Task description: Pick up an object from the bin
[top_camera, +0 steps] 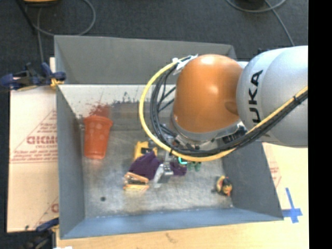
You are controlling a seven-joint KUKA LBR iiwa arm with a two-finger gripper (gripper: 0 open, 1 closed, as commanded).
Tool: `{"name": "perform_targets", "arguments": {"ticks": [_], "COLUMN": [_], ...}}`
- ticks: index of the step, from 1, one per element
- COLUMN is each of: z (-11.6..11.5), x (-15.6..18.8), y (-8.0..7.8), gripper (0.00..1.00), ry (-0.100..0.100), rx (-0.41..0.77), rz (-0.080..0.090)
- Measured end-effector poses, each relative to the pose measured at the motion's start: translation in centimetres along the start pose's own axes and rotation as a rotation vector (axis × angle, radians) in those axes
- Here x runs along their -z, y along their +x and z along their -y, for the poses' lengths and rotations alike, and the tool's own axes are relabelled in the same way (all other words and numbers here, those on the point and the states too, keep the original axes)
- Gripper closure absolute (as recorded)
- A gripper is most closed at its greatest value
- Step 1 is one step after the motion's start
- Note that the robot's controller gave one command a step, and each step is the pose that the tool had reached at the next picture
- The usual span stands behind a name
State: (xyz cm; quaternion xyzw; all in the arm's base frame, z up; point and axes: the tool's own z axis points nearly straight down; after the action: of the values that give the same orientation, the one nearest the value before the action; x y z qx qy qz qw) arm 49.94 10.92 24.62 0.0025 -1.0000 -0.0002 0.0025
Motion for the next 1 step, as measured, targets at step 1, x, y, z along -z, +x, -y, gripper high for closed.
{"name": "perform_targets", "arguments": {"ticks": [1], "z": [0.06], "x": [0.41], "y": [-0.16], "gripper": [0.0], "ry": [-0.001], "rx": [-0.004], "rz": [0.008]}}
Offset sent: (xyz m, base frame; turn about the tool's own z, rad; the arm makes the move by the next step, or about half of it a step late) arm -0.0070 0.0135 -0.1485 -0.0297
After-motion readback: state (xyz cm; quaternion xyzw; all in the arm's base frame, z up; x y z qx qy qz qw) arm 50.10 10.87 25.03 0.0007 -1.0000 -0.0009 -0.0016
